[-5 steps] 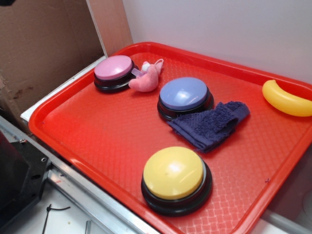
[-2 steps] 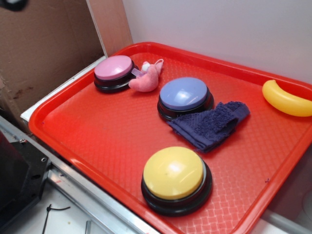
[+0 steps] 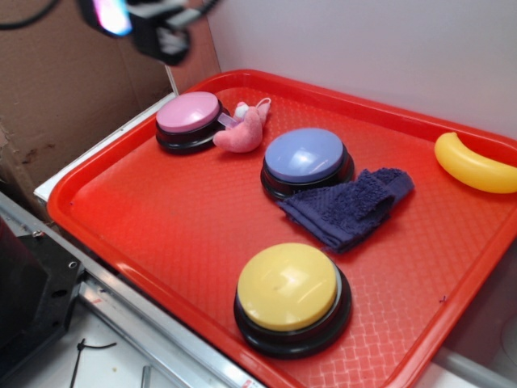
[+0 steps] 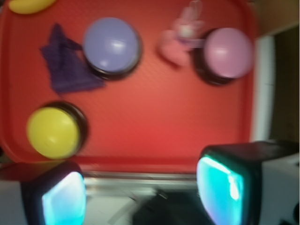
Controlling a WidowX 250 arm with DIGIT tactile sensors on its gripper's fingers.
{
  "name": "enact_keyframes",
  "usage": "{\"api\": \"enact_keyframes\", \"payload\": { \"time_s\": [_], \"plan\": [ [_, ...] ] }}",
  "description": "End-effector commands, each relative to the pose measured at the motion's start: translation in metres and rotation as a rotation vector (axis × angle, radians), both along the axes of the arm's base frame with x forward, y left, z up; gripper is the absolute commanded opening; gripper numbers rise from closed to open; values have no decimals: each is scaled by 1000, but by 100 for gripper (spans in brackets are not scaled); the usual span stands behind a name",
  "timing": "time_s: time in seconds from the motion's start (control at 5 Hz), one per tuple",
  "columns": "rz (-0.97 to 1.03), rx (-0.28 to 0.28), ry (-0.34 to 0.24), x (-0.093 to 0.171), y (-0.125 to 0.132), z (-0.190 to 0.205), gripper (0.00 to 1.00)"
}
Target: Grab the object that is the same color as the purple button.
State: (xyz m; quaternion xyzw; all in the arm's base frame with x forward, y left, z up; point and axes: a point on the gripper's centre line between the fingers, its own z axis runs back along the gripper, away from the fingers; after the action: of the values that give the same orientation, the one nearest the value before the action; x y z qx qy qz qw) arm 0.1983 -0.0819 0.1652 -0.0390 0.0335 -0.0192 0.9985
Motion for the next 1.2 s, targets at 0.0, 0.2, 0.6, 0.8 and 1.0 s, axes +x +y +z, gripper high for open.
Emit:
{"api": "enact_keyframes", "payload": {
  "time_s": [0.0, 0.2, 0.6, 0.8, 1.0],
  "plan": [
    [260, -41, -90, 41, -55, -37, 100],
    [348, -54, -107, 47, -66, -57, 100],
    [469, 11, -50, 63, -77, -112, 100],
    [460, 43, -36, 64, -80, -127, 100],
    [470, 43, -18, 62, -78, -135, 100]
  ]
}}
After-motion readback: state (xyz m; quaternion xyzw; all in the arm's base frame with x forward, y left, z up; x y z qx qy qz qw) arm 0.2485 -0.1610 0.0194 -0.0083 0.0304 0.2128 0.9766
